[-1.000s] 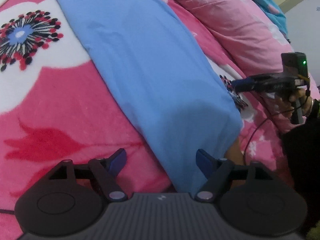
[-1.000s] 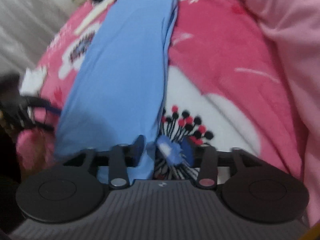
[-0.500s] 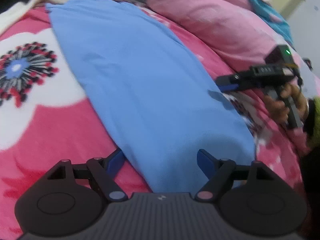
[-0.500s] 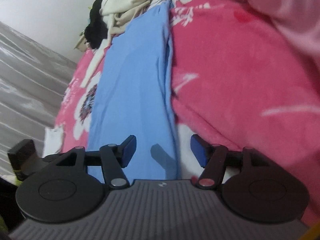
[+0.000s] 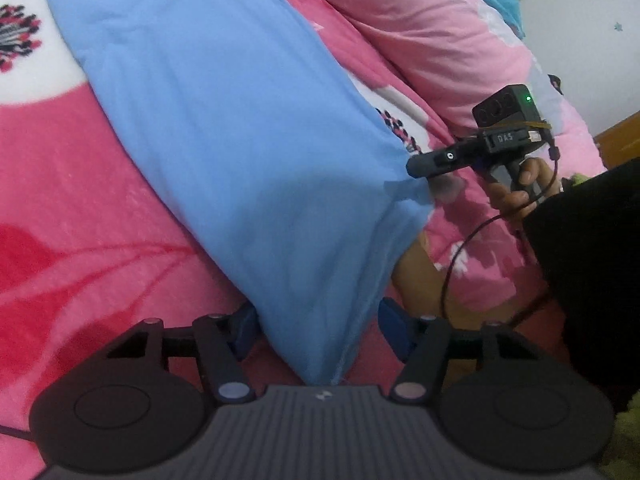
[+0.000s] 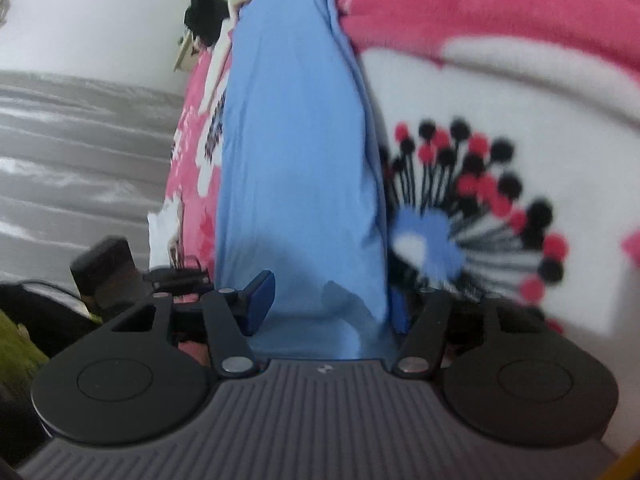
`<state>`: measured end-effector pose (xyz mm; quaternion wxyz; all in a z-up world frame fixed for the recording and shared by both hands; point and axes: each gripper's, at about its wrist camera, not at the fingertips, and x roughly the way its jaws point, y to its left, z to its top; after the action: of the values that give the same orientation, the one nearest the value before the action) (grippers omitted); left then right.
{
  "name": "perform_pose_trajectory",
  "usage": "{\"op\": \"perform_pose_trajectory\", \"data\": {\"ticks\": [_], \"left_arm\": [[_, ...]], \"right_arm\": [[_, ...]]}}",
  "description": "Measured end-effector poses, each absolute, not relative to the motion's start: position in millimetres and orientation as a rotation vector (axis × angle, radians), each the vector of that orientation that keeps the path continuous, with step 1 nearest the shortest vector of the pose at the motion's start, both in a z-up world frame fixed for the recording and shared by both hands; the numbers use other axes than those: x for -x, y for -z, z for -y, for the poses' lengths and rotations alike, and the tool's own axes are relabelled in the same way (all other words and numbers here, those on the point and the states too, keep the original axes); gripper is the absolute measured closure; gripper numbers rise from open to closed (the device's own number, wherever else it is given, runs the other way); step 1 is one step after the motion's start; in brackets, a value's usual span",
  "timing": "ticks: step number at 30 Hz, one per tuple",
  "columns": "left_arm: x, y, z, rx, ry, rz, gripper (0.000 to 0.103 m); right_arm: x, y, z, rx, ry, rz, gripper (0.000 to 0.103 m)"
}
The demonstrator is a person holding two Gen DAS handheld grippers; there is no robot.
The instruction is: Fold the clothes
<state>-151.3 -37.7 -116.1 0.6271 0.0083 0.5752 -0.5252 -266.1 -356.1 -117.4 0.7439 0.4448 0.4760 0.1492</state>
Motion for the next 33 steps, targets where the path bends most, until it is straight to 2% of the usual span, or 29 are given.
{"op": "perform_pose_trajectory", "data": {"ticks": [1, 3, 6, 7, 9, 11, 16, 24, 33], "left_arm": [[150.9, 117.3, 36.6, -0.009, 1.217, -1.333, 0.041], [152.5, 124.6, 39.5, -0.011, 1.264, -1.410, 0.054], [156.3, 134.3, 45.1, -0.042, 1.297, -1.496, 0.066], [155.6, 134.6, 46.0, -0.044, 1.289, -1.494, 0.068], [150.8, 136.3, 44.6, -0.011, 1.256, -1.495, 0.085], [149.9, 135.9, 42.1, -0.003, 1.234, -1.491, 0.094], [148.5, 116.9, 40.6, -0.030, 1.278, -1.412, 0.096], [103.7, 88.5, 21.4, 0.123, 1.222, -1.300, 0.096], [40.8, 64.6, -3.8, 0.337, 1.100, -1.153, 0.096]], "right_arm": [[267.9, 117.9, 354.3, -0.972, -0.328, -1.045, 0.047], [268.1, 118.2, 355.0, -0.979, -0.323, -1.043, 0.049], [268.4, 118.4, 356.5, -0.970, -0.320, -1.048, 0.057], [268.5, 118.5, 357.1, -0.964, -0.320, -1.051, 0.061], [268.0, 118.2, 356.6, -0.946, -0.318, -1.057, 0.068], [267.4, 117.7, 355.9, -0.916, -0.315, -1.063, 0.085], [265.4, 110.1, 354.5, -0.881, -0.349, -1.052, 0.094], [248.5, 80.7, 360.5, -0.909, -0.381, -0.938, 0.095], [187.1, 61.2, 371.7, -0.941, -0.407, -0.829, 0.095]]}}
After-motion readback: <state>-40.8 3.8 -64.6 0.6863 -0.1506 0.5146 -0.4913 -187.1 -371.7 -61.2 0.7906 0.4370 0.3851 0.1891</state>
